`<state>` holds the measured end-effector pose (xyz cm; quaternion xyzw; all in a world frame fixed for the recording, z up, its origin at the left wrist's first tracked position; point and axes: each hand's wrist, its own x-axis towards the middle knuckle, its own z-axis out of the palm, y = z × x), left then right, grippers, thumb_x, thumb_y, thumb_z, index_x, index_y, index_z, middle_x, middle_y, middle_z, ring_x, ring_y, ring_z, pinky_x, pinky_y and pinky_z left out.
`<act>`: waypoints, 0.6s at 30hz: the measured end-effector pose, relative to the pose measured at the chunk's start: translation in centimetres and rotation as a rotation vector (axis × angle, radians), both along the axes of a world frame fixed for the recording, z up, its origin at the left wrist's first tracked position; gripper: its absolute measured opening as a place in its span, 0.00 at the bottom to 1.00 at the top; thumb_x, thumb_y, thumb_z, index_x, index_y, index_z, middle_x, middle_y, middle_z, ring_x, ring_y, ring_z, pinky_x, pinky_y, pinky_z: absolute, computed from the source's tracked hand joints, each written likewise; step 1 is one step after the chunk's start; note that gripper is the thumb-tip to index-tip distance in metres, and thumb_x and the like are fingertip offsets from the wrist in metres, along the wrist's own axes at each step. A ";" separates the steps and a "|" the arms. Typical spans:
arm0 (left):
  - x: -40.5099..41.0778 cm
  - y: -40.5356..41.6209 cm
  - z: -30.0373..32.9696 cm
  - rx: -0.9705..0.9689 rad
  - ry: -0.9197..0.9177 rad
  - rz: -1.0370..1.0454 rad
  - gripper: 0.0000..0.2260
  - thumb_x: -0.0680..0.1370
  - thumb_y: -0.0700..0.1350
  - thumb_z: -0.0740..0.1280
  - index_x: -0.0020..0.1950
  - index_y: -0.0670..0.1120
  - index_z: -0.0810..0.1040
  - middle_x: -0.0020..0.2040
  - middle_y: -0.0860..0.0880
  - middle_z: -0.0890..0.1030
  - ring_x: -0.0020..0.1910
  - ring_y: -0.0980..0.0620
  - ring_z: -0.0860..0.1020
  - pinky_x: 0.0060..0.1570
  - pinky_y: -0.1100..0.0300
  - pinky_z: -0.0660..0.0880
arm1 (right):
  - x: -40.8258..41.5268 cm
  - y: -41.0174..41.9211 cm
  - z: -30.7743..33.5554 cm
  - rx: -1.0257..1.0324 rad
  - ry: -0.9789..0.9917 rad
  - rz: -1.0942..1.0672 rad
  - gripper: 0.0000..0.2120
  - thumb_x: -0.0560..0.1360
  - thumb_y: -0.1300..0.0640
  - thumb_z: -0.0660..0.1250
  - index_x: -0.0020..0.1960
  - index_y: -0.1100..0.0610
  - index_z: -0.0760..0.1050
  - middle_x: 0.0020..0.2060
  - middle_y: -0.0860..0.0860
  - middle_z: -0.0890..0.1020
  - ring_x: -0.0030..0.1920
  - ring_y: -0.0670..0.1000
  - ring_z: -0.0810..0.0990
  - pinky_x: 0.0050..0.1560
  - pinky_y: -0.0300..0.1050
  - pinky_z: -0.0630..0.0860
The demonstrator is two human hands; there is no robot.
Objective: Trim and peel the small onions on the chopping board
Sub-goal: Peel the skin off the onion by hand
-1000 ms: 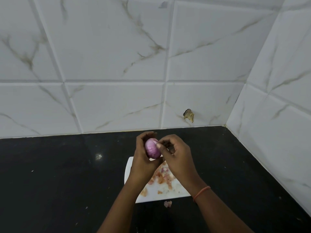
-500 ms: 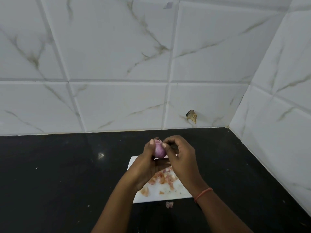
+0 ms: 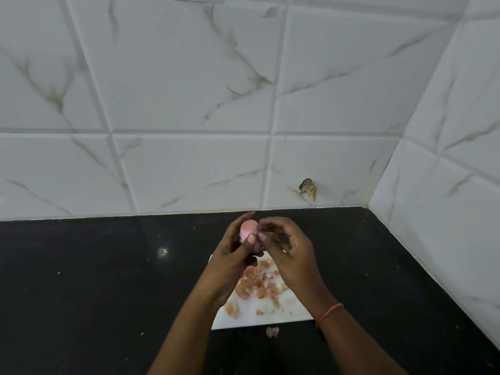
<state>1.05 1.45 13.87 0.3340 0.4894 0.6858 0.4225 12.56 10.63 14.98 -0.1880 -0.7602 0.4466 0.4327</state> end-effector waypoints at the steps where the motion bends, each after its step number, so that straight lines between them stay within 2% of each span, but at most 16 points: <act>1: 0.0 0.0 0.0 -0.005 0.006 0.005 0.22 0.74 0.53 0.69 0.69 0.59 0.75 0.64 0.46 0.79 0.49 0.49 0.79 0.48 0.58 0.77 | 0.1 0.1 0.1 0.068 -0.002 -0.001 0.08 0.76 0.61 0.70 0.55 0.56 0.79 0.51 0.47 0.82 0.54 0.48 0.81 0.51 0.37 0.79; 4: 0.2 0.0 0.1 -0.029 0.023 0.024 0.22 0.74 0.54 0.70 0.68 0.60 0.76 0.62 0.48 0.79 0.50 0.46 0.78 0.49 0.56 0.77 | 0.1 0.5 0.4 0.213 -0.012 -0.035 0.04 0.76 0.64 0.69 0.50 0.59 0.79 0.48 0.48 0.81 0.51 0.50 0.81 0.49 0.38 0.79; 7: 0.3 0.1 0.2 -0.045 0.033 0.043 0.22 0.73 0.54 0.70 0.67 0.61 0.77 0.59 0.49 0.81 0.50 0.45 0.79 0.49 0.55 0.77 | 0.3 0.8 0.4 0.326 -0.081 -0.032 0.03 0.77 0.63 0.67 0.50 0.58 0.77 0.47 0.48 0.79 0.50 0.49 0.80 0.48 0.39 0.78; 10: 0.3 0.1 0.2 -0.048 0.042 0.053 0.22 0.73 0.54 0.70 0.67 0.59 0.76 0.59 0.49 0.82 0.54 0.44 0.80 0.51 0.54 0.78 | 0.5 0.8 0.4 0.347 -0.121 -0.022 0.03 0.78 0.62 0.66 0.51 0.56 0.76 0.48 0.47 0.78 0.50 0.49 0.79 0.49 0.38 0.77; 14: 0.5 0.0 0.5 -0.055 0.049 0.050 0.22 0.72 0.54 0.70 0.67 0.58 0.77 0.59 0.47 0.81 0.47 0.49 0.80 0.45 0.60 0.78 | 0.7 1.0 0.5 0.367 -0.159 -0.015 0.04 0.78 0.62 0.65 0.52 0.56 0.75 0.49 0.47 0.77 0.51 0.48 0.78 0.51 0.37 0.77; 18: 0.5 0.0 0.6 -0.069 0.080 0.047 0.23 0.72 0.53 0.71 0.67 0.58 0.76 0.59 0.47 0.81 0.44 0.52 0.80 0.44 0.61 0.78 | 0.5 1.2 0.4 0.410 -0.286 -0.046 0.04 0.79 0.62 0.63 0.52 0.55 0.73 0.50 0.45 0.74 0.49 0.44 0.75 0.48 0.34 0.74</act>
